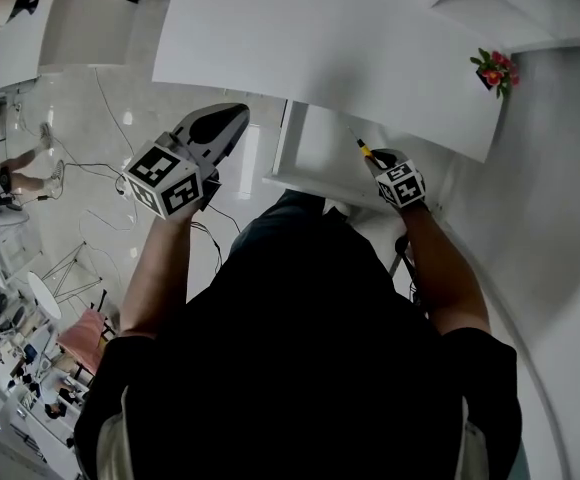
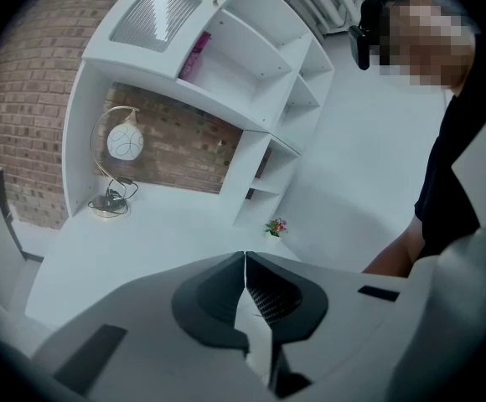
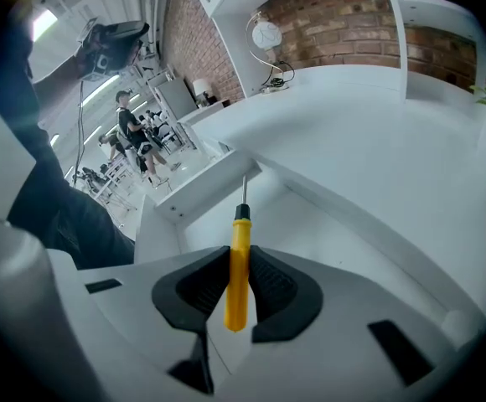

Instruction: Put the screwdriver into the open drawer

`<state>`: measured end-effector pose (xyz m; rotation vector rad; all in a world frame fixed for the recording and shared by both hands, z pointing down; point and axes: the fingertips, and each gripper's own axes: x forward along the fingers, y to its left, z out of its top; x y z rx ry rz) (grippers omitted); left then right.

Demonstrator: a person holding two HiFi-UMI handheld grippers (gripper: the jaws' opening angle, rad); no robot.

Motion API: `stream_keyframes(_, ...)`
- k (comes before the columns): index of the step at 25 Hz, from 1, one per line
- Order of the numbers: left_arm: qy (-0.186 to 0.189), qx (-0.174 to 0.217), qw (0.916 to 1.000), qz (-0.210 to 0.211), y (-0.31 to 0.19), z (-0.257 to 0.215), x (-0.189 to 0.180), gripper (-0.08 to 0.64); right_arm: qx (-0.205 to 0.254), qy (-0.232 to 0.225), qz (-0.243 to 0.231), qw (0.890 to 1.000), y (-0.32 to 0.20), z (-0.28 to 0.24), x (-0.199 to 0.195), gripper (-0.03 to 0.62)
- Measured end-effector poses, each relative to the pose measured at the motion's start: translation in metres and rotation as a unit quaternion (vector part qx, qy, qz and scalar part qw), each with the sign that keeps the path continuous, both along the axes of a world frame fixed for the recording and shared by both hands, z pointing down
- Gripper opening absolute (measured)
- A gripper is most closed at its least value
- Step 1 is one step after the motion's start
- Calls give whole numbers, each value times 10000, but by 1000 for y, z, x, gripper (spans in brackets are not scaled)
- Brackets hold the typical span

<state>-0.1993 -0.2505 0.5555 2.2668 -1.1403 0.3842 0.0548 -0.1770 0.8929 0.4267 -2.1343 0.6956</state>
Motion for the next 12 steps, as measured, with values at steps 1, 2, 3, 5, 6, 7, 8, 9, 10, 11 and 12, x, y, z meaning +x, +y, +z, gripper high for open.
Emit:
stream_keyframes(1,-8,-5,10000,-6,-1,1,-1,23,-20,37,-34,10000,-1,4,1,78)
stream_keyframes(2,-14,-14,10000,-11,-2,3,-1,23,-49,80,-56,9999,-1,9,2,78)
stream_keyframes(3,-17,-27,10000,-15,-2,4,-2,23,-90,127,-66,9999,0,13,4,78)
stream_keyframes(5,-25,-61,10000,-25,-3,7,-4,23,-173,208,-65,9996,2,21,7,78)
stream_keyframes(6,-30,-81,10000,-30,-3,8,-5,23,-211,235,-68,9995,3,25,8,78)
stream_keyframes(7,-37,-101,9999,-35,-3,10,-6,23,-245,258,-79,9993,4,28,8,78)
stream_keyframes(8,-46,-118,9999,-41,-4,12,-7,23,-272,281,-101,9992,5,32,9,78)
stream_keyframes(9,-54,-128,9999,-49,-5,14,-7,23,-289,303,-133,9990,5,37,9,78)
stream_keyframes(10,-60,-134,9999,-57,-6,17,-6,23,-299,317,-169,9989,5,41,9,78)
stream_keyframes(11,-64,-139,9999,-62,-6,20,-5,23,-308,323,-205,9988,6,45,9,78)
stream_keyframes(12,-63,-145,9999,-62,-7,21,-5,23,-321,325,-235,9987,7,48,8,78)
